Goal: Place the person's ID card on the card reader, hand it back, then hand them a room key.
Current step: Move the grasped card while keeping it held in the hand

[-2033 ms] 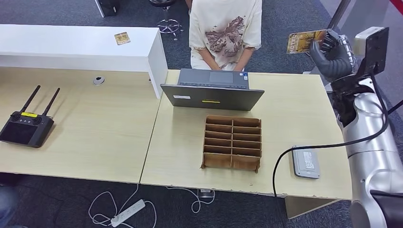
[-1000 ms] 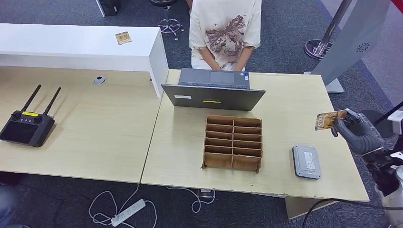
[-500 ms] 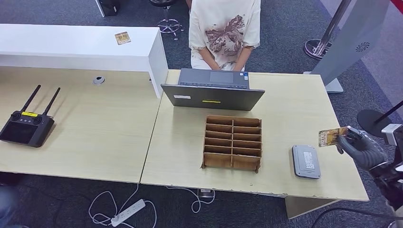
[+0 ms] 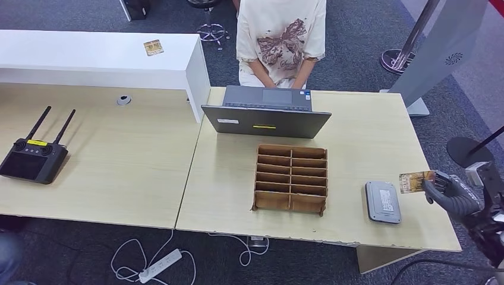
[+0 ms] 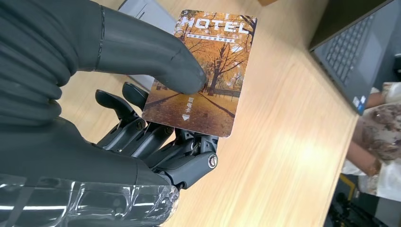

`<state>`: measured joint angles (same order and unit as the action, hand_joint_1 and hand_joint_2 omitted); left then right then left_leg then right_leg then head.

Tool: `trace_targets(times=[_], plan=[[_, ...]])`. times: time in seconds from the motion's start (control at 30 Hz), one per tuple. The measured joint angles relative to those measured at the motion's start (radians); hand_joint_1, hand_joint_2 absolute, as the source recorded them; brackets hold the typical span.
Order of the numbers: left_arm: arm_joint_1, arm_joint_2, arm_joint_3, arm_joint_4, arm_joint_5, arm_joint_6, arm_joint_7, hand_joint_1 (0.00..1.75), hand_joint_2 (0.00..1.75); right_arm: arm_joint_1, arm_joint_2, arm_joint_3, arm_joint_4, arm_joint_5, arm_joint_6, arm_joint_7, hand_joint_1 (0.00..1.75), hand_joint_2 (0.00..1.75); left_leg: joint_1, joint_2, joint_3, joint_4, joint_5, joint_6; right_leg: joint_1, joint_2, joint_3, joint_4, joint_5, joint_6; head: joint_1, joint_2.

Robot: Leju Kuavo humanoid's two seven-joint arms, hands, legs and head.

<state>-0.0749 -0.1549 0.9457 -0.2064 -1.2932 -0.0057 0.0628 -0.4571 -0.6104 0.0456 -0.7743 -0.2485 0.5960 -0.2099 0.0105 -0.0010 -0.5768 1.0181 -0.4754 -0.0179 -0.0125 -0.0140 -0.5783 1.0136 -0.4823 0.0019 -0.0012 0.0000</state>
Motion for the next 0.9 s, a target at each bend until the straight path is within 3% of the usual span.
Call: trace_targets(times=[0.53, 0.9], plan=[[0.0, 0.0, 0.0, 0.0, 0.0, -0.002, 0.007, 0.0, 0.0, -0.089, 0.003, 0.077, 0.14, 0.118, -0.056, -0.014, 1.75, 1.75, 0.0, 0.0, 0.0, 0.0, 0.0, 0.0, 0.0, 0.0, 0.0, 0.0, 0.0, 0.0, 0.0, 0.0], [-0.001, 0.0, 0.0, 0.0, 0.002, -0.001, 0.009, 0.0, 0.0, -0.118, 0.035, 0.126, 0.183, 0.175, -0.068, -0.016, 1.75, 1.75, 0.0, 0.0, 0.0, 0.0, 0.0, 0.0, 0.0, -0.001, 0.0, 0.001, 0.0, 0.0, 0.0, 0.0]])
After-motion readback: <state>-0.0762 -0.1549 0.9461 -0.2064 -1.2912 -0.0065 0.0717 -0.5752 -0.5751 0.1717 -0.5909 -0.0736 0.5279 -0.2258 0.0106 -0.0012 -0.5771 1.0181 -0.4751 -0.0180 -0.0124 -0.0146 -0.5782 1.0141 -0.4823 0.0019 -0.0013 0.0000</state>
